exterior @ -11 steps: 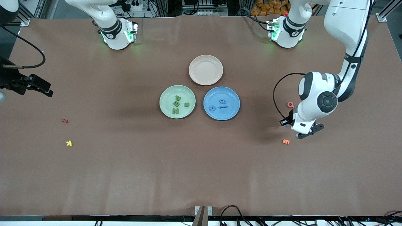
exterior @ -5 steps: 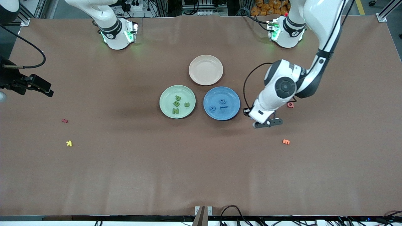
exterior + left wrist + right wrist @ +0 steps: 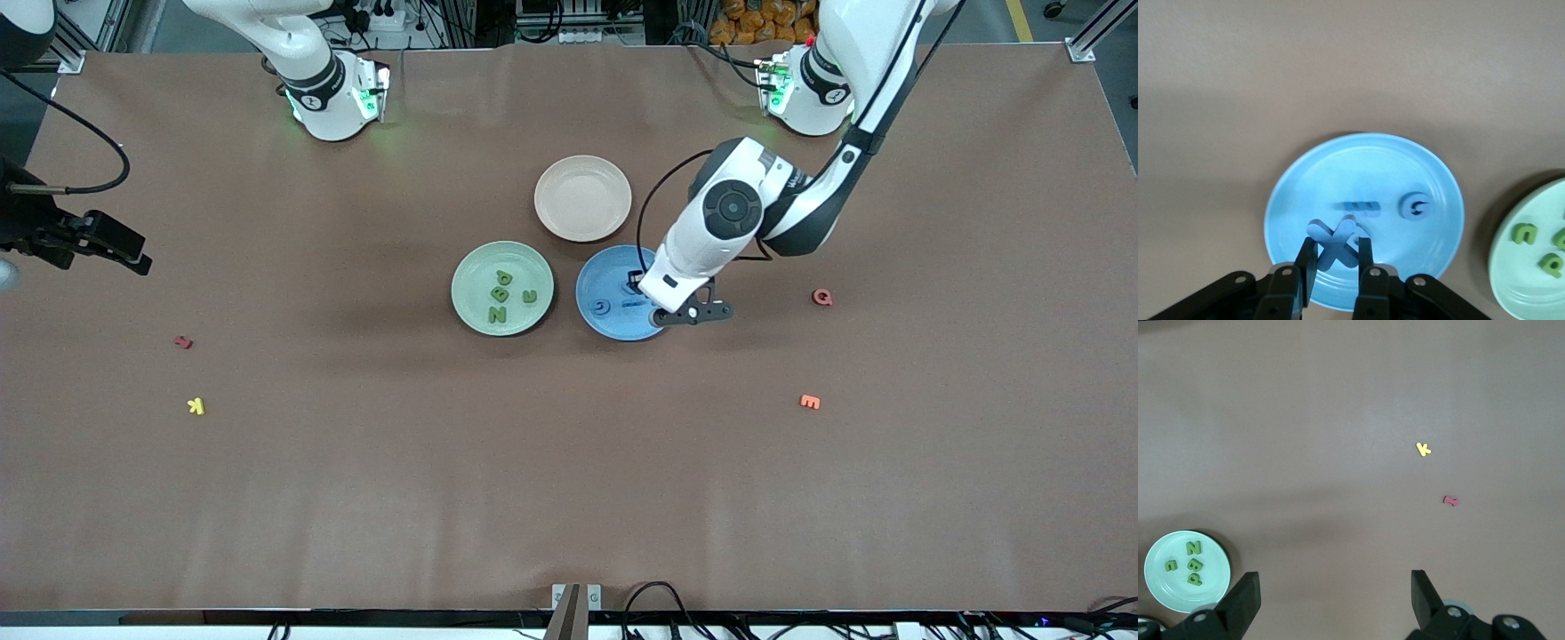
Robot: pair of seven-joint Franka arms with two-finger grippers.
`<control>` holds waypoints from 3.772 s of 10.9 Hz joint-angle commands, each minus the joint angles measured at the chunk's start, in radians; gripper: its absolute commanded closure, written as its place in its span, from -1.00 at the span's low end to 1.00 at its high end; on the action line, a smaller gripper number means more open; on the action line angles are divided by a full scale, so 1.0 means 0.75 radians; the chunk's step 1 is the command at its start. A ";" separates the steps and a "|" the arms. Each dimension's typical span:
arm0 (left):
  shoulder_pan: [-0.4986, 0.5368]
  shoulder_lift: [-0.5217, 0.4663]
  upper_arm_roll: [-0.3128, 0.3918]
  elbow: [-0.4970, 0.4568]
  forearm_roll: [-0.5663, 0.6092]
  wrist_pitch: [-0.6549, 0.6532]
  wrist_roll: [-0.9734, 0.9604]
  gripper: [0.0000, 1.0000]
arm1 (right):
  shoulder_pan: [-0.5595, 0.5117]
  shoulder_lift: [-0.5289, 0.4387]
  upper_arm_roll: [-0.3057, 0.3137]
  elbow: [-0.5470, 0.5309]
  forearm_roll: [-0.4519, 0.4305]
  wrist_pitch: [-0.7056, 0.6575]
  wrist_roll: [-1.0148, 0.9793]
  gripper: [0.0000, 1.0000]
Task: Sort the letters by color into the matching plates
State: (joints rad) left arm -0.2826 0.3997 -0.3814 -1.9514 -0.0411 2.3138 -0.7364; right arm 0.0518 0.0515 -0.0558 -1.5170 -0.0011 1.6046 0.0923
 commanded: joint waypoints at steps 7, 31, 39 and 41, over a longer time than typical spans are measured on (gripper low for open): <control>-0.065 0.025 -0.142 0.047 0.049 -0.048 -0.294 -0.99 | 0.001 -0.005 -0.001 -0.008 0.014 0.008 -0.009 -1.00; 0.264 -0.463 0.365 0.182 0.182 -0.583 0.761 -1.00 | 0.005 -0.001 -0.001 -0.010 0.014 0.008 -0.009 -1.00; 0.217 -0.600 0.435 0.450 0.088 -0.950 0.741 -1.00 | 0.003 0.001 -0.001 -0.010 0.014 0.006 -0.009 -1.00; 0.236 -0.600 0.443 0.477 0.061 -0.980 0.714 -1.00 | 0.003 0.001 -0.001 -0.010 0.014 0.006 -0.009 -1.00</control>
State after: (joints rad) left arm -0.1097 -0.0401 -0.0624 -1.6120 0.0425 1.6101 -0.1845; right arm 0.0524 0.0580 -0.0548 -1.5186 -0.0011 1.6051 0.0922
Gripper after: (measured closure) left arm 0.000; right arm 0.000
